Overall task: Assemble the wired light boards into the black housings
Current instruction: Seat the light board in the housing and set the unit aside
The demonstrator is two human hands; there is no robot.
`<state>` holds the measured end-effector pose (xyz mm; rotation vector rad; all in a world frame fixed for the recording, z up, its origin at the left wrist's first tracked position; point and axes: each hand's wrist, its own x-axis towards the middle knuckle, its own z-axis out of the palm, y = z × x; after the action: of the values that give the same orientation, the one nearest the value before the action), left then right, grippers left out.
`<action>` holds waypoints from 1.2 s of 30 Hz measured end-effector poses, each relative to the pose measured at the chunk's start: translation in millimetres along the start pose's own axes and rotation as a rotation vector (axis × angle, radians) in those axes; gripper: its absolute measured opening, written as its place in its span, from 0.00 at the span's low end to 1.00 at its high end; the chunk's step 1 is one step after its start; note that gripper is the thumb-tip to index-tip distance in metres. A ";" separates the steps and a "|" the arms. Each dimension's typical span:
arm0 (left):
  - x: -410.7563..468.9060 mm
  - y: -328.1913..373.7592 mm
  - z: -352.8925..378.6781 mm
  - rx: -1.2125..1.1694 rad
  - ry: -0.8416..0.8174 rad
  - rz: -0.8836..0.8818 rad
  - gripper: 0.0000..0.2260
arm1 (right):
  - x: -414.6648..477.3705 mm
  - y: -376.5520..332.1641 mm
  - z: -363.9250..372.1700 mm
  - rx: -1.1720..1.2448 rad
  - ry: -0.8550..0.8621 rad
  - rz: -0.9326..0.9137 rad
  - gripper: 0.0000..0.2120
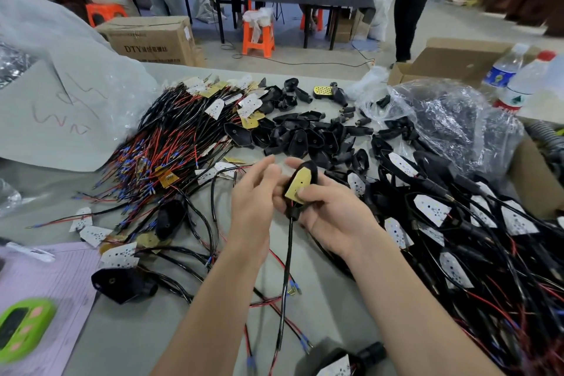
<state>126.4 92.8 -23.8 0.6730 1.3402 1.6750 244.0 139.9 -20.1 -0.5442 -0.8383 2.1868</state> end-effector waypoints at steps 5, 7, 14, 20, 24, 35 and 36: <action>-20.4 -8.9 -13.9 0.340 0.066 0.127 0.10 | 4.1 -12.5 -4.8 -0.033 0.187 -0.121 0.22; -28.1 -6.6 -11.0 0.570 0.062 0.328 0.10 | 3.8 -12.8 -2.1 -0.163 0.223 -0.129 0.21; -20.9 7.1 -1.2 0.990 -0.055 0.632 0.10 | -1.3 -8.8 6.5 -0.276 0.307 -0.110 0.07; -13.9 11.9 -3.4 0.994 -0.133 0.438 0.16 | -8.3 -0.8 -4.8 -0.298 0.198 -0.079 0.13; -13.8 12.3 -6.8 0.703 -0.193 0.291 0.05 | -9.7 -1.5 -10.3 -0.264 0.191 -0.096 0.13; -15.3 4.4 -1.2 0.078 -0.198 -0.055 0.08 | -19.8 4.0 -27.8 -0.119 0.153 -0.109 0.17; -13.9 1.4 0.7 0.160 -0.129 -0.008 0.06 | -19.8 5.2 -29.6 -0.119 0.151 -0.099 0.17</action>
<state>133.2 81.0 -20.9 0.8529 1.3914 1.5023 272.0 134.2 -42.0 -0.7017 -0.8981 1.9884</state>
